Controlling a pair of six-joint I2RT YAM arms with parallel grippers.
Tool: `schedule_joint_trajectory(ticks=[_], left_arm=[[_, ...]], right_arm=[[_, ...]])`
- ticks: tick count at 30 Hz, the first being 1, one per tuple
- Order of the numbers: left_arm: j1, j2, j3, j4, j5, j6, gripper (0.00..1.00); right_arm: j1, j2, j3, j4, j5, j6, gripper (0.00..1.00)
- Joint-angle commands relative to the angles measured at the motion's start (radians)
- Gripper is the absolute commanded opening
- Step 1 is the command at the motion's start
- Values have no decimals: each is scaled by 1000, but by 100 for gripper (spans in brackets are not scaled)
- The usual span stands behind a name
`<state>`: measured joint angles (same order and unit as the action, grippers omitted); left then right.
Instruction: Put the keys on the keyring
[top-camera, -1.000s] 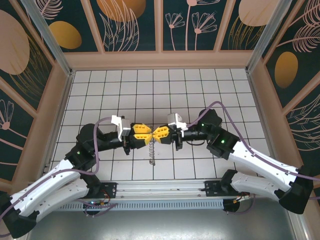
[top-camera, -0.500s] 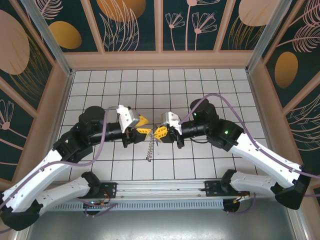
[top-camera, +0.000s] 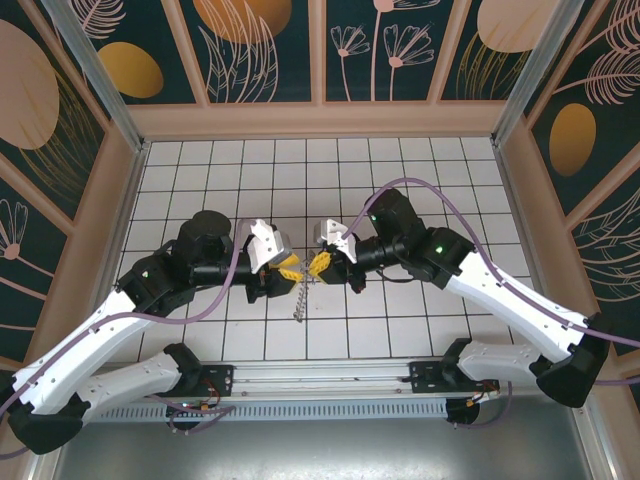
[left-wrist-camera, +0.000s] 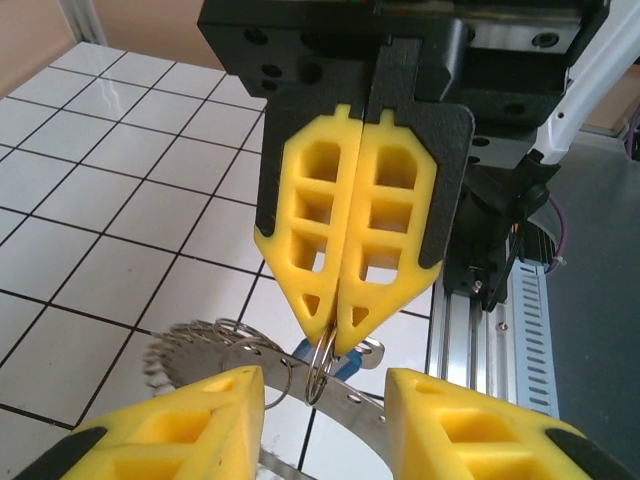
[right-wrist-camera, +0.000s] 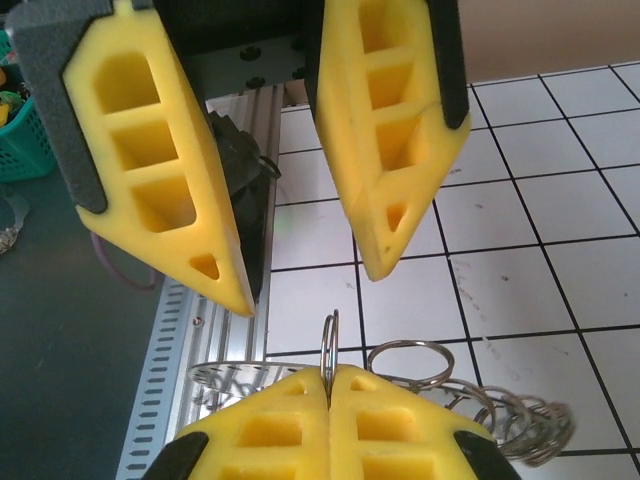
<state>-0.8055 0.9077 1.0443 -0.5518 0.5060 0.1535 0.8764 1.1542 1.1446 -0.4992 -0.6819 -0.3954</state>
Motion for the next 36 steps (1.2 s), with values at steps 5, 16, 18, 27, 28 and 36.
schedule_joint_trajectory(ticks=[5, 16, 18, 27, 28, 36], left_arm=[[-6, 3, -2, 20, 52, 15, 29], [-6, 36, -12, 59, 71, 21, 26], [-5, 40, -14, 56, 70, 24, 26], [-6, 51, -34, 76, 77, 30, 7], [-5, 51, -36, 73, 79, 31, 0], [-5, -15, -66, 157, 42, 6, 0]], right_arm=[[-8, 15, 50, 5, -39, -11, 0], [-9, 13, 48, 11, -68, -11, 0], [-11, 14, 49, 11, -70, -11, 0], [-18, 4, 45, 22, -80, -10, 0], [-19, 2, 44, 24, -80, -10, 0], [-21, -19, 22, 45, -87, -4, 0]])
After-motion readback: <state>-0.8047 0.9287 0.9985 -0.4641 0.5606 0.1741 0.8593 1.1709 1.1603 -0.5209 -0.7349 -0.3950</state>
